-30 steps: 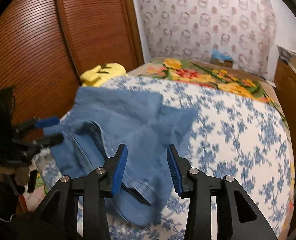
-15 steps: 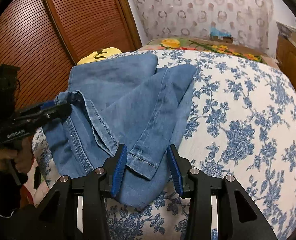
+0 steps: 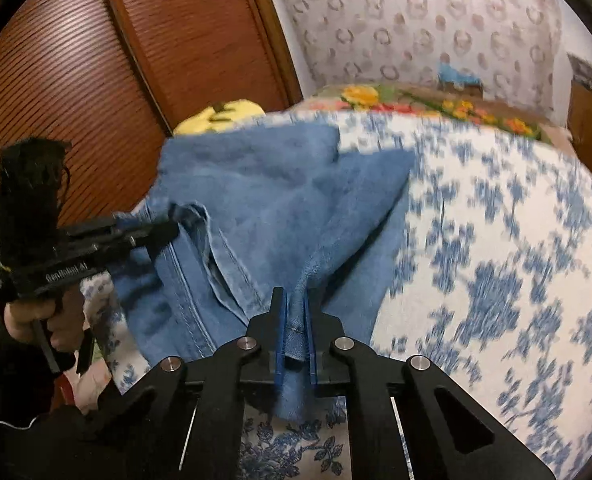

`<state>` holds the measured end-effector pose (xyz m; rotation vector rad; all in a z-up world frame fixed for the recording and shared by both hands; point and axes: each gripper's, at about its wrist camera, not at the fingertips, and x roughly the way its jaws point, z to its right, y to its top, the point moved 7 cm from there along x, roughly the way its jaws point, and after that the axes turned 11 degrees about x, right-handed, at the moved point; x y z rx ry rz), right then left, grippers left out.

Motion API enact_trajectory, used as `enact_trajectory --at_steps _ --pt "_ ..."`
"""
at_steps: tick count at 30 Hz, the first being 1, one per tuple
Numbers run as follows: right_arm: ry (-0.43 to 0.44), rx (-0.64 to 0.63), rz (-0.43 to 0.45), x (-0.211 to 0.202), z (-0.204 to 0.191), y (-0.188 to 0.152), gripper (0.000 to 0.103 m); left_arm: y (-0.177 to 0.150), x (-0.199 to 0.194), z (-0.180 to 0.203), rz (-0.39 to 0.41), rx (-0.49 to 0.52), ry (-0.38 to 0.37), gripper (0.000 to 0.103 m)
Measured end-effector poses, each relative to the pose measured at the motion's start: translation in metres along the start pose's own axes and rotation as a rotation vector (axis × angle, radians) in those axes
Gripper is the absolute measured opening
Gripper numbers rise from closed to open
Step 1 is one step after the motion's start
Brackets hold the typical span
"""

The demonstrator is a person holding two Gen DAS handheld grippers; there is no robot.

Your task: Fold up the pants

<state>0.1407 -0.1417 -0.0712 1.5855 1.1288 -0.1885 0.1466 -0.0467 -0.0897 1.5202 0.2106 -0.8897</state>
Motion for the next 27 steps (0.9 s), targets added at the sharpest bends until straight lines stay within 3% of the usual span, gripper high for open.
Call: enact_trajectory --at_steps 6,13,19,27 --pt "0.025 -0.061 0.119 -0.035 -0.021 0.043 0.006 0.025 -0.047 0.016 0.11 0.033 -0.018 0.015" --pt "0.066 -0.134 0.195 -0.053 -0.052 0.087 0.005 0.042 -0.098 0.011 0.207 0.059 0.03 0.014" --pt "0.088 -0.198 0.204 -0.039 -0.085 0.105 0.005 0.034 -0.109 -0.015 0.213 0.041 0.078 0.014" --pt "0.102 -0.234 0.177 0.006 -0.094 0.123 0.005 0.017 -0.109 -0.03 0.193 0.017 0.102 0.014"
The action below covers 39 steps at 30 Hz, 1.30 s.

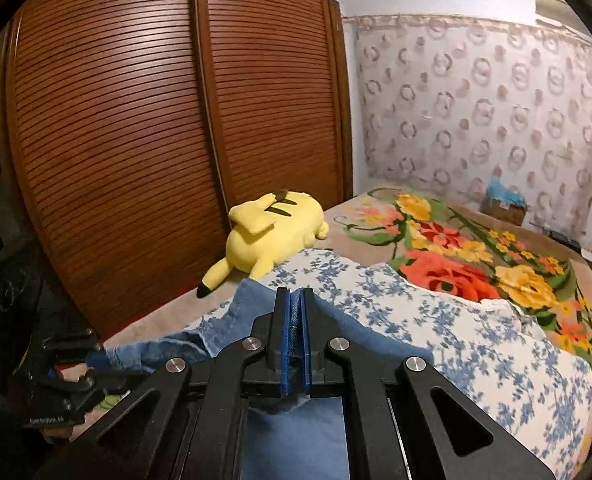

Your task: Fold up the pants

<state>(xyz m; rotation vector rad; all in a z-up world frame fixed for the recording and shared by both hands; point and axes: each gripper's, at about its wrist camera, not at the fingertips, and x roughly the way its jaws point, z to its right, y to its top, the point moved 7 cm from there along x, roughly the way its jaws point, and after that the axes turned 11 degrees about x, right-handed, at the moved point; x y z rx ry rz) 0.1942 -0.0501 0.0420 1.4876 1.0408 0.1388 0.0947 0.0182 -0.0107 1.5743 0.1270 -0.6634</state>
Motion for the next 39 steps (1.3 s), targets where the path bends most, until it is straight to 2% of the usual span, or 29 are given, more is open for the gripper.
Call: enact_trajectory --at_steps 9,18,21,27,31,36,39 --pt "0.014 -0.045 -0.078 0.047 -0.01 0.006 0.004 -0.045 0.013 -0.021 -0.063 -0.061 0.016 0.014" --pt "0.045 -0.067 -0.175 0.113 -0.023 0.002 0.004 -0.084 0.027 -0.046 -0.135 -0.117 0.014 0.014" --pt "0.049 -0.056 -0.195 0.126 -0.02 0.001 0.004 -0.087 0.028 -0.05 -0.144 -0.131 0.008 0.018" --pt "0.045 -0.05 -0.214 0.146 -0.018 0.009 0.005 -0.084 0.027 -0.048 -0.15 -0.121 -0.011 0.018" --pt "0.053 -0.053 -0.216 0.156 -0.02 0.013 0.005 -0.083 0.026 -0.053 -0.154 -0.128 0.002 0.019" --pt "0.042 -0.089 -0.224 0.166 -0.025 0.004 0.005 -0.087 0.026 -0.054 -0.156 -0.131 -0.006 0.019" --pt "0.061 -0.065 -0.229 0.166 -0.025 0.001 0.005 -0.092 0.026 -0.052 -0.158 -0.135 -0.005 0.019"
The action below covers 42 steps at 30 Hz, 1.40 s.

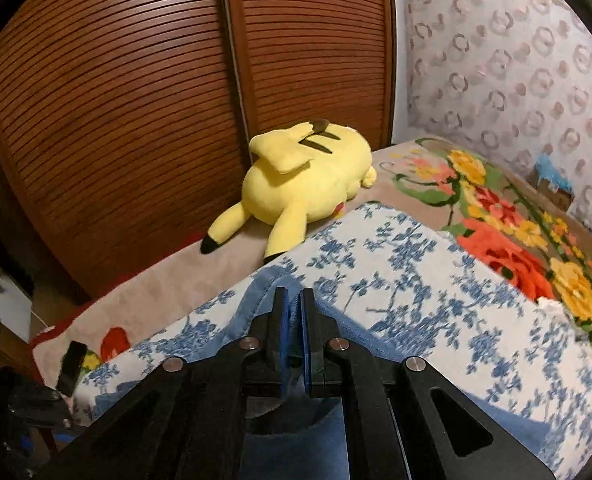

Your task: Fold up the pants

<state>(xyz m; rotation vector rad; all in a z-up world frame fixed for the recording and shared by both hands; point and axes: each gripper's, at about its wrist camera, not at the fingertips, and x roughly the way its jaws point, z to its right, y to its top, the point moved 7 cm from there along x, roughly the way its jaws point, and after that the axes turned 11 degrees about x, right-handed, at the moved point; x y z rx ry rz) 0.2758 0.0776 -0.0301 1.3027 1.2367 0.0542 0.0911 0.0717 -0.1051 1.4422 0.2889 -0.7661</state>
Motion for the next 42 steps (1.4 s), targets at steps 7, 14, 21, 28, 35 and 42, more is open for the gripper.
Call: enact_trajectory --at_steps 7,14,21,28,35,42 --pt "0.023 0.026 0.074 -0.033 0.003 0.004 0.04 -0.006 -0.005 0.003 -0.007 -0.01 0.012 0.019" --pt "-0.024 0.05 0.115 -0.084 0.014 -0.021 0.043 -0.002 -0.014 0.002 0.003 -0.012 0.056 0.03" --pt "-0.112 0.112 0.097 -0.122 0.047 -0.078 0.043 0.009 -0.027 -0.011 0.03 -0.027 0.13 0.047" --pt "-0.19 0.168 0.084 -0.146 0.071 -0.123 0.043 0.036 -0.022 -0.004 0.043 0.054 0.143 0.047" --pt "-0.208 0.177 0.07 -0.162 0.071 -0.145 0.049 0.07 0.016 -0.007 -0.001 0.118 0.136 0.047" --pt "-0.197 0.204 0.06 -0.168 0.081 -0.162 0.051 0.08 0.061 -0.029 -0.11 0.124 0.136 0.037"
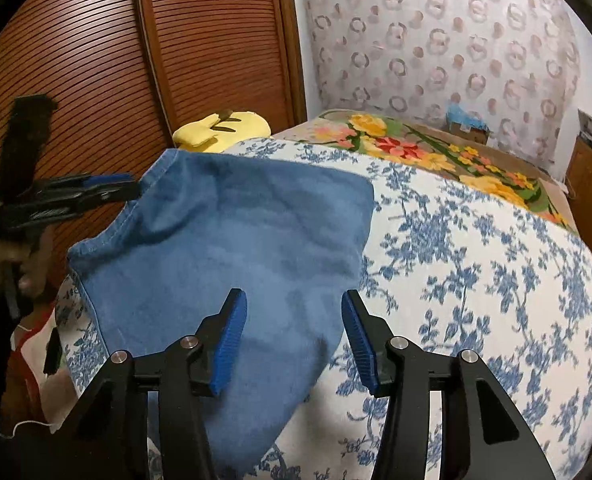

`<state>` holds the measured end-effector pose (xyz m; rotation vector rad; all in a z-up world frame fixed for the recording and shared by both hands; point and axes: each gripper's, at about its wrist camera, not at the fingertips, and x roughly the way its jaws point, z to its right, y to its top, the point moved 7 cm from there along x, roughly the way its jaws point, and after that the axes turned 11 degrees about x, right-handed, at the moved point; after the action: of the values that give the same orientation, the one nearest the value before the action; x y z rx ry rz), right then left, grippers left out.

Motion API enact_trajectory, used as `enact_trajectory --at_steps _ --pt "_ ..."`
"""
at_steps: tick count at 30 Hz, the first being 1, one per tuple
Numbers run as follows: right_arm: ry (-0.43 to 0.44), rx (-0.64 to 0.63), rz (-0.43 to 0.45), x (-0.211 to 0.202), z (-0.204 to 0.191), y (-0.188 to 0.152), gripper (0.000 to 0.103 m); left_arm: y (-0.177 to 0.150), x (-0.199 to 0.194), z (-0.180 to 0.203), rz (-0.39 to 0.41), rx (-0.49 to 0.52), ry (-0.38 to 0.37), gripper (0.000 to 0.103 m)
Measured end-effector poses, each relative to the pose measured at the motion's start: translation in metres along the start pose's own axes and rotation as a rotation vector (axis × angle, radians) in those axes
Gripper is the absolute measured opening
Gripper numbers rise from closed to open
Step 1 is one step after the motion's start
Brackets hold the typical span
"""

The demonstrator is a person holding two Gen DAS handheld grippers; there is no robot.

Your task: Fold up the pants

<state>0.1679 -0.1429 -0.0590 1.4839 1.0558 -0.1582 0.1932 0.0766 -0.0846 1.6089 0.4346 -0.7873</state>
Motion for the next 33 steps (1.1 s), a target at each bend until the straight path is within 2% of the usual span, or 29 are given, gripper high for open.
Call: enact_trajectory --at_steps 3,5,7,9,14,18,19,22,24,25,30,33 --pt "-0.011 0.009 -0.01 0.003 0.003 -0.003 0.052 0.001 0.01 0.001 -0.025 0.005 -0.026 0.027" --pt "-0.004 0.023 -0.018 0.003 0.004 -0.008 0.052 0.001 0.012 0.003 -0.032 0.016 -0.037 0.009" --pt "0.0 0.028 -0.022 0.004 0.003 -0.011 0.052 0.0 0.009 0.001 -0.026 0.024 -0.026 0.004" --pt "0.007 0.03 -0.019 0.002 0.0 -0.014 0.052 -0.003 0.005 -0.011 -0.021 0.013 0.026 0.004" --pt "0.03 0.039 -0.006 -0.006 -0.012 -0.02 0.052 -0.021 0.007 -0.035 -0.041 -0.052 0.024 0.004" --pt "0.037 0.041 -0.002 -0.011 -0.018 -0.025 0.052 -0.027 0.0 -0.039 -0.034 -0.065 0.061 0.005" --pt "0.036 0.042 -0.001 -0.011 -0.019 -0.026 0.052 -0.027 -0.002 -0.039 -0.028 -0.074 0.053 0.006" --pt "0.034 0.054 -0.003 -0.012 -0.019 -0.031 0.052 -0.026 -0.013 -0.035 -0.011 -0.074 0.061 0.019" --pt "0.03 0.059 -0.011 -0.012 -0.019 -0.036 0.052 -0.023 -0.02 -0.028 0.019 -0.063 0.048 0.034" --pt "0.027 0.059 -0.014 -0.012 -0.019 -0.038 0.052 -0.021 -0.026 -0.022 0.048 -0.059 0.039 0.05" --pt "0.003 0.076 -0.006 -0.014 -0.015 -0.042 0.052 -0.015 -0.032 0.0 0.079 -0.043 -0.001 0.053" --pt "-0.003 0.081 0.001 -0.016 -0.014 -0.043 0.052 -0.015 -0.035 0.019 0.079 -0.014 -0.017 0.062"
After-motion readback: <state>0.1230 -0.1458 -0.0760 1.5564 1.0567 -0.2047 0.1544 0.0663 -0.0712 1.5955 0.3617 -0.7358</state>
